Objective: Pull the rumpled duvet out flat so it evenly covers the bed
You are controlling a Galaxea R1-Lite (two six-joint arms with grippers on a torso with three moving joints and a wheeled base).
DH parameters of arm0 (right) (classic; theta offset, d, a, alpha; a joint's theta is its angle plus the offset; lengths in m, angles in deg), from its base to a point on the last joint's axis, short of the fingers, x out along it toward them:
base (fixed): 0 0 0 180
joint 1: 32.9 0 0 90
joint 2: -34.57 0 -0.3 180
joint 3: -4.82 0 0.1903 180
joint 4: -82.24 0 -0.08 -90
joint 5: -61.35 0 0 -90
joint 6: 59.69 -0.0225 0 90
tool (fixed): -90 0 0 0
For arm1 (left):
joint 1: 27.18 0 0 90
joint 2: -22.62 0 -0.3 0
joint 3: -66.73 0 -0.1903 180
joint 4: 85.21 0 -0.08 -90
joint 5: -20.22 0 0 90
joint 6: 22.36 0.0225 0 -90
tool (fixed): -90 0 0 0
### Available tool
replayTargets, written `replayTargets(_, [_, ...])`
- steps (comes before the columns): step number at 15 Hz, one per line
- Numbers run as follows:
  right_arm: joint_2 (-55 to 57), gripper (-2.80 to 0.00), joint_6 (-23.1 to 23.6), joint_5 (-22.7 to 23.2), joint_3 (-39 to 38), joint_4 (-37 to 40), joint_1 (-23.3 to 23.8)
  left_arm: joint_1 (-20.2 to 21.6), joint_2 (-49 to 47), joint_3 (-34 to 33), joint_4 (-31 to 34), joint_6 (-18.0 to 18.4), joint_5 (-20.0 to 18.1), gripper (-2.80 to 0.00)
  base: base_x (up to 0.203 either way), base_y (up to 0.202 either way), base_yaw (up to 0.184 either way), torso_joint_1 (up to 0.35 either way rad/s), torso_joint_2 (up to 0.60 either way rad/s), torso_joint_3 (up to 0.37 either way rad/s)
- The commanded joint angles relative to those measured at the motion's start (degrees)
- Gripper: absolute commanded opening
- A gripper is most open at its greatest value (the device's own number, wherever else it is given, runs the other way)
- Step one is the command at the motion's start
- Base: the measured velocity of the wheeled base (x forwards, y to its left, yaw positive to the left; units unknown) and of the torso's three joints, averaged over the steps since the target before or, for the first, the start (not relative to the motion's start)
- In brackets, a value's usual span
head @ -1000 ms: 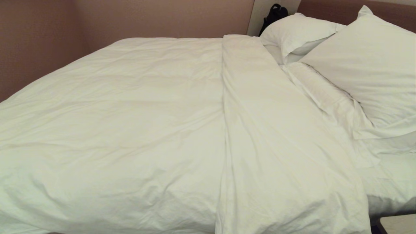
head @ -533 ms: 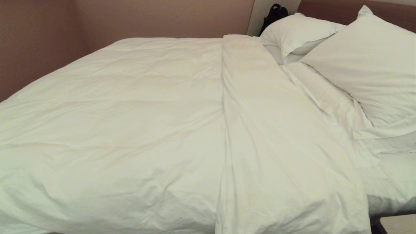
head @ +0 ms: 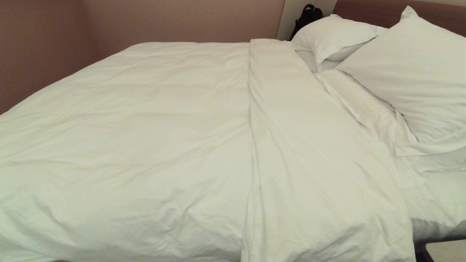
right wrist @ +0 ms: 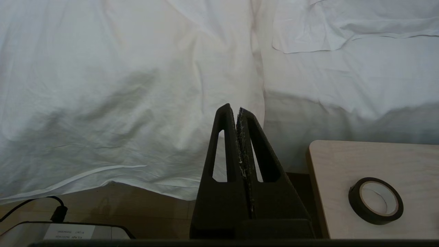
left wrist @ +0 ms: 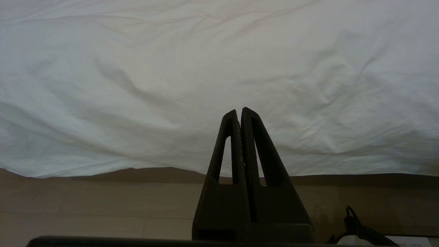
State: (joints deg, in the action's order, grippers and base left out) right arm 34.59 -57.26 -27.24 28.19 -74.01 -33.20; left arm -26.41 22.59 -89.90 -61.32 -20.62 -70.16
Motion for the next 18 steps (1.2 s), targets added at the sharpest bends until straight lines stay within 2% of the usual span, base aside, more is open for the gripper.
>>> replayTargets(1, [0.0, -2.80, 0.0, 0.1, 0.0, 0.0, -0.1, 0.0, 0.0, 0.0, 0.0, 0.0, 0.0, -2.80, 0.000, 0.000, 0.000, 0.000, 0.00, 0.000])
replayTargets(18, [0.0, -2.80, 0.0, 0.0, 0.0, 0.0, 0.0, 0.0, 0.0, 0.0, -0.1, -0.6, 0.2, -2.80, 0.000, 0.000, 0.000, 0.000, 0.00, 0.000])
